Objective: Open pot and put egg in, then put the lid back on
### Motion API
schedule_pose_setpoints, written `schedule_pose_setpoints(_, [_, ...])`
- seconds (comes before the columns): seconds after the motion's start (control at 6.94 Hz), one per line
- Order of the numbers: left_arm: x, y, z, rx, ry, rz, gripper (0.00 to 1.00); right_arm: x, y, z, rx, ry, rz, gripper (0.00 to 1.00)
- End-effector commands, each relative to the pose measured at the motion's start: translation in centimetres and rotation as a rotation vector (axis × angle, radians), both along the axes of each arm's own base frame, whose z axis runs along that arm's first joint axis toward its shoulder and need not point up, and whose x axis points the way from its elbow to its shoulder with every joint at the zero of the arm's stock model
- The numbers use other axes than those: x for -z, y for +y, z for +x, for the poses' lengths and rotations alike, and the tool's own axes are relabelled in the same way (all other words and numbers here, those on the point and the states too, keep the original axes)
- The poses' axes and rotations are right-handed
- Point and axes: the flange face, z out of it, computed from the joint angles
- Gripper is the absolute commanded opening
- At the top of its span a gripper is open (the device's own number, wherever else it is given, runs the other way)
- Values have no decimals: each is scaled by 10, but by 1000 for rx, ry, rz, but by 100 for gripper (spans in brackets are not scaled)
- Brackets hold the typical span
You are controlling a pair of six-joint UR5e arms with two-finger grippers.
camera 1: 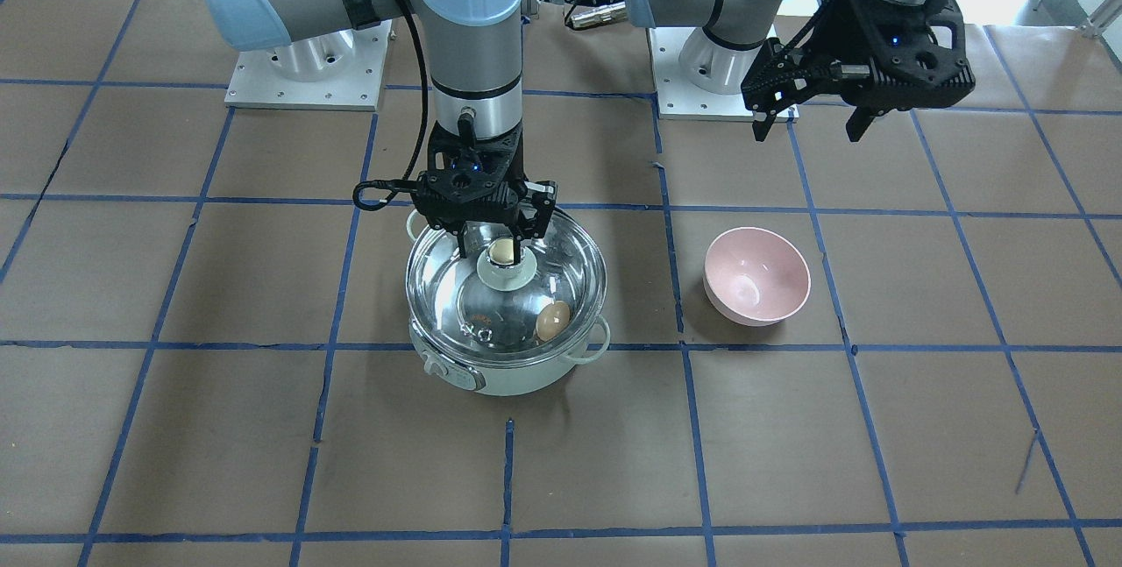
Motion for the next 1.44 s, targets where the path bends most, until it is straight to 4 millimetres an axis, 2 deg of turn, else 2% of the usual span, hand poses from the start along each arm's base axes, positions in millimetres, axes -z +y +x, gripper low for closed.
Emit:
schedule_pose_setpoints(0.0, [1, 0, 0, 0, 1, 0, 100, -65, -8, -88, 34, 17, -1, 65])
schedule_pose_setpoints(0.14, [1, 0, 0, 0, 1, 0, 100, -81, -2, -132, 9, 53, 43, 66])
schedule_pose_setpoints(0.29, [1, 0, 0, 0, 1, 0, 100, -88, 6, -160, 22, 65, 95, 69])
schedule_pose_setpoints(0.43, [1, 0, 0, 0, 1, 0, 100, -106, 20, -164, -20, 76, 81, 74])
schedule_pose_setpoints(0.58, [1, 0, 0, 0, 1, 0, 100, -120, 44, -169, -44, 92, 115, 78])
schedule_pose_setpoints(0.72, [1, 0, 0, 0, 1, 2, 100, -123, 47, -169, -50, 91, 113, 99])
schedule_pose_setpoints(1.3, [1, 0, 0, 0, 1, 2, 100, -119, 41, -188, -46, 96, 132, 100])
